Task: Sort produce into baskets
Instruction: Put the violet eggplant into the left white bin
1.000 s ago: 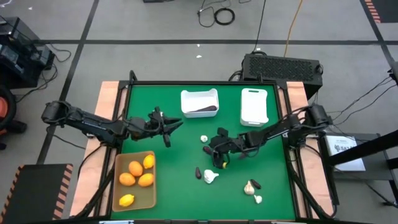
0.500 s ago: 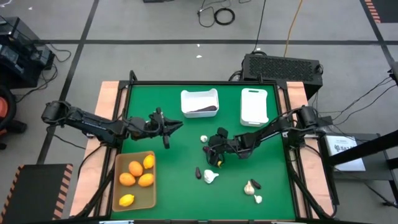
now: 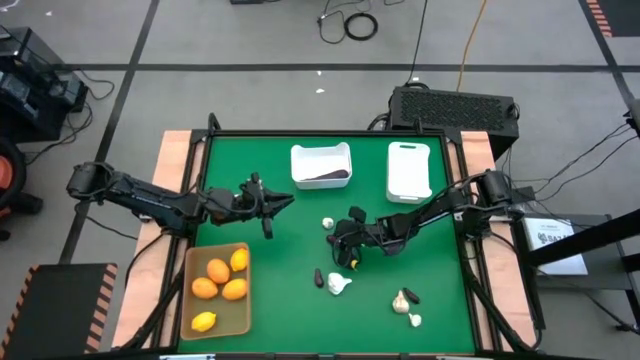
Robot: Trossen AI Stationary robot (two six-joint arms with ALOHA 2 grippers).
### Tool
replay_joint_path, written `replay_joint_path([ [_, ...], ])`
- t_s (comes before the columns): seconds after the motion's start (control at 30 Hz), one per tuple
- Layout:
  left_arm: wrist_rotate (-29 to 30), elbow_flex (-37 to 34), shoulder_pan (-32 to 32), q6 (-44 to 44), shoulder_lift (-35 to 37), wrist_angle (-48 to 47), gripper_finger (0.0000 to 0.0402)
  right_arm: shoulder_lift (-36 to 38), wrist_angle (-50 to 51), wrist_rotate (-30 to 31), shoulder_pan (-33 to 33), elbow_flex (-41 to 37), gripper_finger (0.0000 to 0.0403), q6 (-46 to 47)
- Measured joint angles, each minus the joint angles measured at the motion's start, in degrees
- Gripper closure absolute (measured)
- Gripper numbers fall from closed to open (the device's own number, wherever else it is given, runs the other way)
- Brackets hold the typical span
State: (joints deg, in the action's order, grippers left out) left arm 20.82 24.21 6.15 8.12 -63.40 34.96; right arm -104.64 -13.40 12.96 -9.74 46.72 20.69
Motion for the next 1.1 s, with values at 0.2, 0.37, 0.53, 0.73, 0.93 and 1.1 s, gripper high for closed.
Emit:
replay_joint_path([
  [0.2, 0.0, 0.0, 0.0, 0.0, 0.0, -0.8, 0.0354, 4.2, 2.4, -1.4, 0.1, 3.5, 0.0348, -4.4],
  [0.37, 0.0, 0.0, 0.0, 0.0, 0.0, -1.1, 0.0354, 8.2, 9.0, -0.8, 2.5, 9.5, 0.0346, -12.8],
  [0.53, 0.0, 0.0, 0.0, 0.0, 0.0, -1.2, 0.0354, 8.6, 14.3, -0.5, 7.7, 16.3, 0.0345, -19.4],
  [0.73, 0.0, 0.0, 0.0, 0.1, 0.0, -1.8, 0.0354, 8.1, 15.6, -0.5, 16.0, 19.1, 0.0344, -23.5],
  [0.93, 0.1, 0.1, -0.5, 0.4, 0.0, -6.1, 0.0354, 8.0, 15.5, -1.0, 22.5, 19.1, 0.0331, -23.4],
  [1.1, 0.3, 0.1, -2.3, 1.7, 0.0, -11.5, 0.0354, 8.0, 15.4, -1.1, 25.5, 19.1, 0.0304, -22.8],
])
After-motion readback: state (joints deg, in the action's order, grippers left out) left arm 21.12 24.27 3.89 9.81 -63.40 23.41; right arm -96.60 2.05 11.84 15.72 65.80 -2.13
